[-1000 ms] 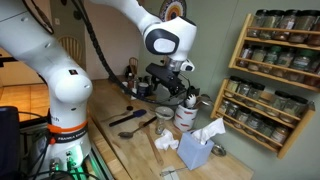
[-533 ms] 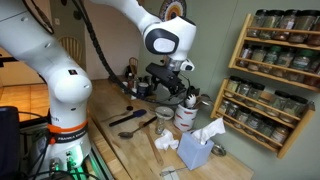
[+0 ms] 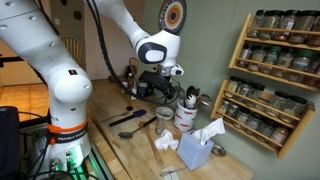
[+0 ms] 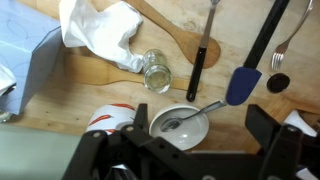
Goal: Move the spice bottle on the table to the right side of the wooden tray on the table
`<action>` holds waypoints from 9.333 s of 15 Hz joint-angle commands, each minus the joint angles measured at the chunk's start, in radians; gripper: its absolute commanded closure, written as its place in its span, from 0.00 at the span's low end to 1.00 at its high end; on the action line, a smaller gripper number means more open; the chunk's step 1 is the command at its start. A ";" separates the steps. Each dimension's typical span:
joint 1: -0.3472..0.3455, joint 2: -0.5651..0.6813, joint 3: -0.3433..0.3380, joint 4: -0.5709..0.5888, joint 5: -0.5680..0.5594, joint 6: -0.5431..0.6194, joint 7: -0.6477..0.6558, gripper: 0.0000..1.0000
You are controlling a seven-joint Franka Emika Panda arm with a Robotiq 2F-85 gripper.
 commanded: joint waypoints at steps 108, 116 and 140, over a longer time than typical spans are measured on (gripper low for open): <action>0.209 0.391 0.402 0.398 -0.092 0.064 0.132 0.72; 0.188 0.468 0.409 0.406 -0.029 0.146 0.058 0.47; 0.079 0.839 0.509 0.620 0.097 0.257 -0.133 0.72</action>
